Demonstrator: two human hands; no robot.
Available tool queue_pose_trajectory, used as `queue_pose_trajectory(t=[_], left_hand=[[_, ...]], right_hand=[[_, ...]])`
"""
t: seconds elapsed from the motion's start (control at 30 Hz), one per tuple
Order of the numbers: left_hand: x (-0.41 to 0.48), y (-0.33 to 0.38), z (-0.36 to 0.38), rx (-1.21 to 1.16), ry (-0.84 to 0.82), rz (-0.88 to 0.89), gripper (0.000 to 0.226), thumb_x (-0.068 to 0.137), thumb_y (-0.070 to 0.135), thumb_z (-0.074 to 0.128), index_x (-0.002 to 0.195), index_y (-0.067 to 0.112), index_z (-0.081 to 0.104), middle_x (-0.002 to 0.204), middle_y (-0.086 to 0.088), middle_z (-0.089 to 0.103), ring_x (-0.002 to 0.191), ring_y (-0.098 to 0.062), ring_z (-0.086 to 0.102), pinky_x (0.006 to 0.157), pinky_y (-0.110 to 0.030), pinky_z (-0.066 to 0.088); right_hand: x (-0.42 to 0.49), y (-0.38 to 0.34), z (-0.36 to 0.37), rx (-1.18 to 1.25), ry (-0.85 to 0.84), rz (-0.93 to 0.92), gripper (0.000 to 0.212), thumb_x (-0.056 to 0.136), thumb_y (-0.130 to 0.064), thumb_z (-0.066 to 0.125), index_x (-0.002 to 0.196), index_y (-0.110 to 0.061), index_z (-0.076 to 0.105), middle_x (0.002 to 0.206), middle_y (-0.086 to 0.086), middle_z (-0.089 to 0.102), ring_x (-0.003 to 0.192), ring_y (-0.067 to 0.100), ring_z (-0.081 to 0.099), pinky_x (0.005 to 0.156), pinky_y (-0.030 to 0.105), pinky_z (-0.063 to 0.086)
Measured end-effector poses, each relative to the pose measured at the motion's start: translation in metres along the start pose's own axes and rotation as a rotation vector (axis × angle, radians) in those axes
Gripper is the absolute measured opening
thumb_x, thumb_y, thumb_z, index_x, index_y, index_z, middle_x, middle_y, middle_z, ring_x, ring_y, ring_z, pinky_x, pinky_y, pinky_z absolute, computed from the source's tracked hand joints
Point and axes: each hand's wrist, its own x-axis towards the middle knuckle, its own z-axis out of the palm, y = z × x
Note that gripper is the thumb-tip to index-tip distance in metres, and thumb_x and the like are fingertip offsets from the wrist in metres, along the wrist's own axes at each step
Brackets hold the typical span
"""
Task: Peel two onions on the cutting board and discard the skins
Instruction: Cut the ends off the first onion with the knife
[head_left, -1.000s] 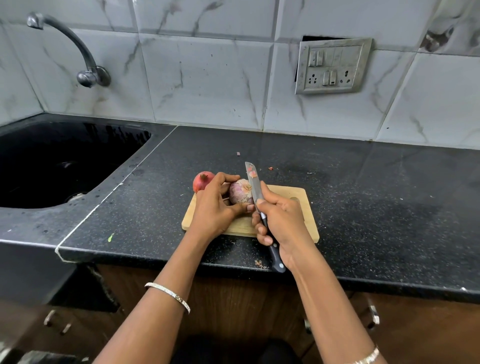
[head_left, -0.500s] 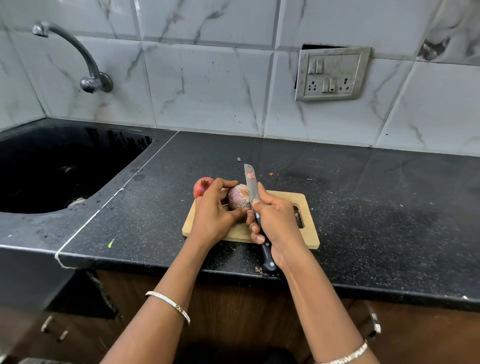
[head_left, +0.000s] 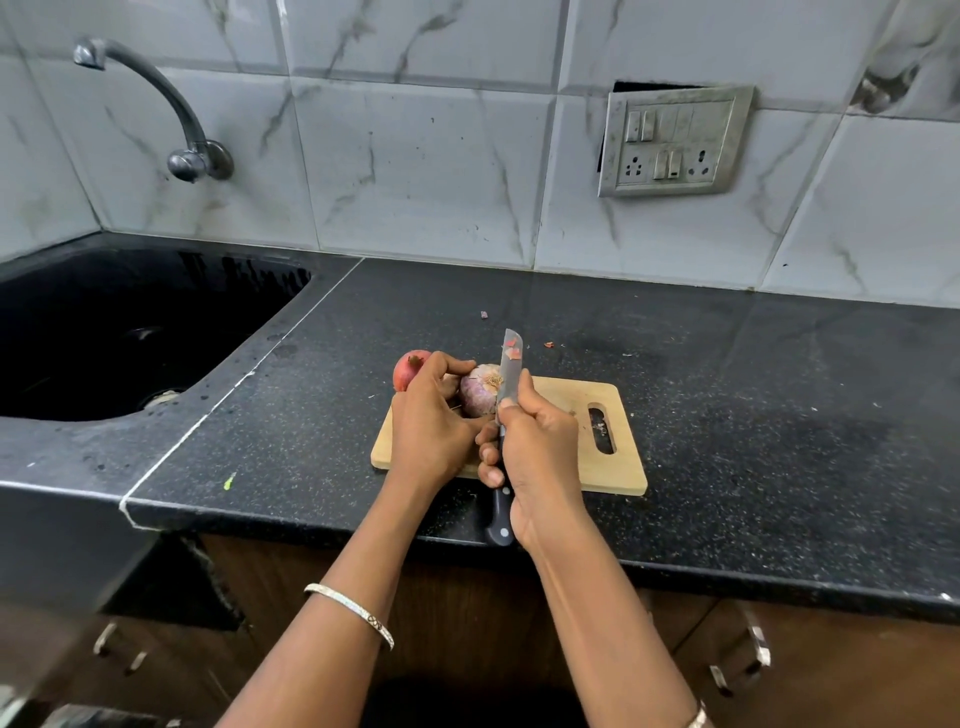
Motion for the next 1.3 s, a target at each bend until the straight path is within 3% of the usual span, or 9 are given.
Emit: queue_pose_trajectory(t=[0.1, 0.3, 0.53, 0.67, 0.77, 0.9, 1.07, 1.2, 1.3], left_hand=[[0.000, -0.003, 0.000, 0.004, 0.009, 0.029, 0.051, 0.061, 0.001, 0.089, 0.103, 0.020, 0.066, 0.093, 0.019, 0.069, 0.091, 0.013, 0.065, 0.084, -0.019, 0.056], [0.001, -0.002, 0.002, -0.033, 0.001, 0.054, 0.052, 0.062, 0.001, 0.091, 0.103, 0.019, 0.065, 0.092, 0.012, 0.072, 0.090, 0.000, 0.071, 0.083, -0.022, 0.058], [0.001, -0.003, 0.003, -0.090, -0.019, 0.041, 0.056, 0.060, -0.010, 0.084, 0.103, 0.021, 0.066, 0.091, 0.011, 0.073, 0.088, 0.004, 0.070, 0.087, -0.034, 0.060], [0.003, -0.007, 0.004, -0.099, -0.016, 0.053, 0.058, 0.060, -0.004, 0.090, 0.100, 0.030, 0.065, 0.097, 0.010, 0.074, 0.095, -0.001, 0.071, 0.089, -0.036, 0.060], [0.003, -0.006, 0.004, -0.096, -0.022, 0.055, 0.055, 0.062, -0.001, 0.092, 0.102, 0.027, 0.065, 0.098, 0.009, 0.074, 0.096, -0.004, 0.072, 0.089, -0.034, 0.060], [0.003, -0.005, 0.003, -0.081, 0.002, 0.023, 0.050, 0.065, -0.004, 0.088, 0.105, 0.016, 0.067, 0.088, 0.014, 0.071, 0.081, 0.007, 0.068, 0.085, -0.027, 0.060], [0.005, -0.005, 0.004, -0.074, 0.001, 0.018, 0.052, 0.064, -0.004, 0.089, 0.099, 0.026, 0.064, 0.089, 0.010, 0.073, 0.085, -0.007, 0.073, 0.084, -0.030, 0.061], [0.004, -0.005, 0.004, -0.052, 0.011, 0.029, 0.048, 0.066, 0.004, 0.092, 0.104, 0.017, 0.067, 0.088, 0.014, 0.070, 0.082, 0.014, 0.065, 0.079, -0.013, 0.055], [0.005, -0.004, 0.004, -0.038, 0.007, 0.037, 0.047, 0.066, 0.008, 0.093, 0.106, 0.016, 0.068, 0.088, 0.013, 0.071, 0.083, 0.009, 0.068, 0.079, -0.012, 0.054]], right_hand=[[-0.005, 0.008, -0.003, -0.044, 0.001, -0.046, 0.047, 0.105, -0.005, 0.042, 0.142, -0.030, 0.057, 0.053, 0.003, 0.049, 0.042, 0.013, 0.040, 0.036, 0.020, 0.029], [-0.014, 0.009, -0.008, -0.081, -0.009, -0.076, 0.050, 0.106, -0.007, 0.044, 0.147, -0.035, 0.051, 0.057, 0.004, 0.049, 0.043, 0.012, 0.040, 0.036, 0.021, 0.031], [0.014, -0.002, -0.004, -0.156, 0.016, -0.082, 0.059, 0.102, -0.001, 0.042, 0.151, -0.033, 0.046, 0.054, 0.001, 0.048, 0.044, 0.013, 0.041, 0.036, 0.022, 0.031], [0.000, 0.005, -0.011, -0.129, -0.023, -0.073, 0.053, 0.105, -0.005, 0.044, 0.146, -0.038, 0.050, 0.056, 0.001, 0.050, 0.044, 0.012, 0.040, 0.036, 0.021, 0.030], [-0.008, 0.008, -0.014, -0.054, -0.044, -0.056, 0.048, 0.106, -0.007, 0.046, 0.139, -0.041, 0.056, 0.057, 0.002, 0.050, 0.043, 0.011, 0.040, 0.036, 0.020, 0.029], [0.002, 0.001, -0.003, -0.037, -0.019, -0.043, 0.053, 0.105, -0.004, 0.044, 0.147, -0.035, 0.050, 0.053, 0.000, 0.048, 0.042, 0.011, 0.039, 0.036, 0.020, 0.028], [0.010, -0.002, -0.002, -0.054, -0.029, -0.036, 0.053, 0.104, -0.004, 0.045, 0.148, -0.033, 0.049, 0.053, 0.000, 0.049, 0.042, 0.011, 0.039, 0.036, 0.020, 0.028], [0.000, 0.003, -0.012, -0.083, -0.075, -0.040, 0.051, 0.106, -0.006, 0.045, 0.148, -0.034, 0.050, 0.055, 0.000, 0.049, 0.043, 0.010, 0.039, 0.036, 0.019, 0.029], [-0.006, 0.003, -0.013, -0.073, -0.075, -0.039, 0.050, 0.106, -0.007, 0.045, 0.146, -0.035, 0.052, 0.056, 0.001, 0.049, 0.043, 0.010, 0.039, 0.035, 0.019, 0.029]])
